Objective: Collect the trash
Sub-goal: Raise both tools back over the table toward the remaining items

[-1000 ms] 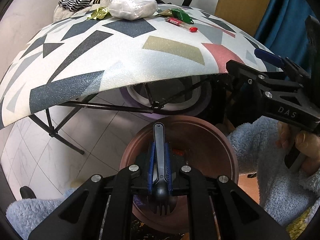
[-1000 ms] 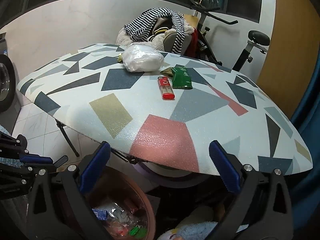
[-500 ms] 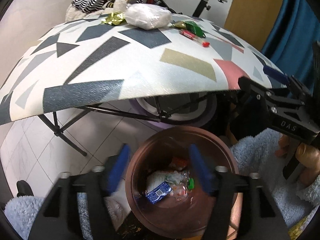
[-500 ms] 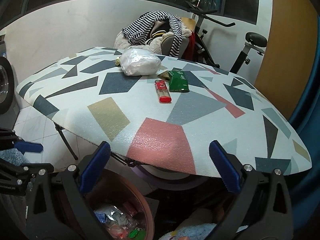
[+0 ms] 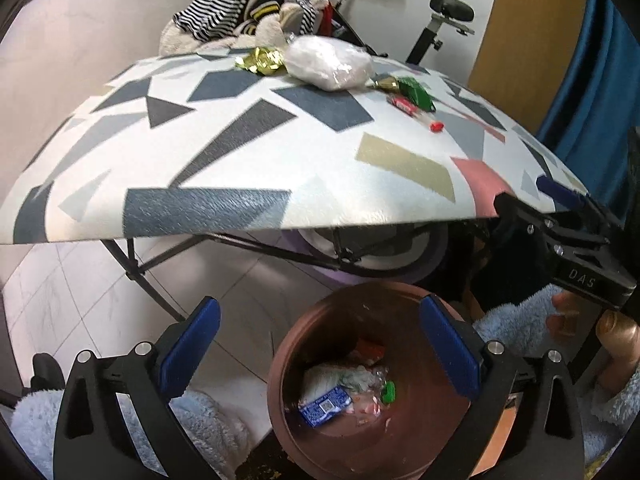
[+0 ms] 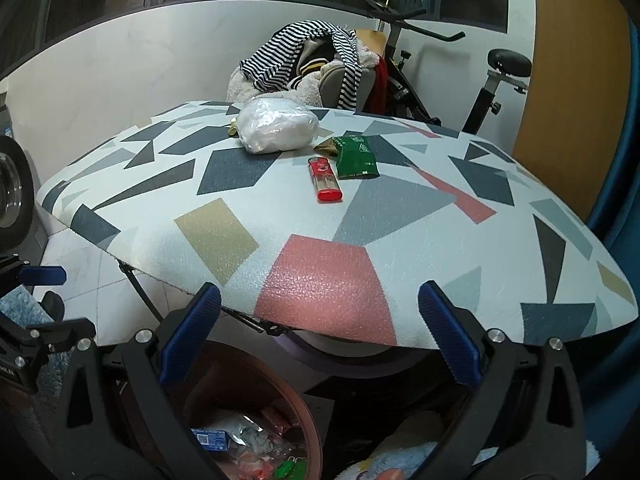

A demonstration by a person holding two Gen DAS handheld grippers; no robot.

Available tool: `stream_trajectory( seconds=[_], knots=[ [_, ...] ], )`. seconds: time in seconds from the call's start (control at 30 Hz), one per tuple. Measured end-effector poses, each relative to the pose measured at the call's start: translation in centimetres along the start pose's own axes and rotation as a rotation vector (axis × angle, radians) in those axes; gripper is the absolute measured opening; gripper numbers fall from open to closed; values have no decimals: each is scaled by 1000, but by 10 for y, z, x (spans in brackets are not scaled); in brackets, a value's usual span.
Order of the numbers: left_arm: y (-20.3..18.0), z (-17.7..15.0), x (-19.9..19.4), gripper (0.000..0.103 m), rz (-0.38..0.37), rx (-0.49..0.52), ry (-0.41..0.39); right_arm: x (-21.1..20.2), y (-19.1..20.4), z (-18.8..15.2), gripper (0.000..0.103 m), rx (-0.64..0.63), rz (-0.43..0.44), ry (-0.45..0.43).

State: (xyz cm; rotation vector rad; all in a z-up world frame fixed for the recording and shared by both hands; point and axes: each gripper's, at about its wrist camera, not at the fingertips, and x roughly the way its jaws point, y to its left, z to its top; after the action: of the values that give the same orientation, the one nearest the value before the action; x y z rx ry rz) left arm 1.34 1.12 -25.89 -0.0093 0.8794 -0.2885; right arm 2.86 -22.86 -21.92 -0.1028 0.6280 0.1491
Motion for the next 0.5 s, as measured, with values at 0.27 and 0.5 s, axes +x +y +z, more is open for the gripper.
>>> stream_trajectory(
  seconds=[0.27, 0.5],
  knots=[
    [10, 27, -35, 97, -60, -31, -170, 1, -11, 7, 97, 60, 51, 15],
    [28, 80, -45, 97, -60, -42, -229, 28, -28, 51, 97, 57, 119, 86]
  ],
)
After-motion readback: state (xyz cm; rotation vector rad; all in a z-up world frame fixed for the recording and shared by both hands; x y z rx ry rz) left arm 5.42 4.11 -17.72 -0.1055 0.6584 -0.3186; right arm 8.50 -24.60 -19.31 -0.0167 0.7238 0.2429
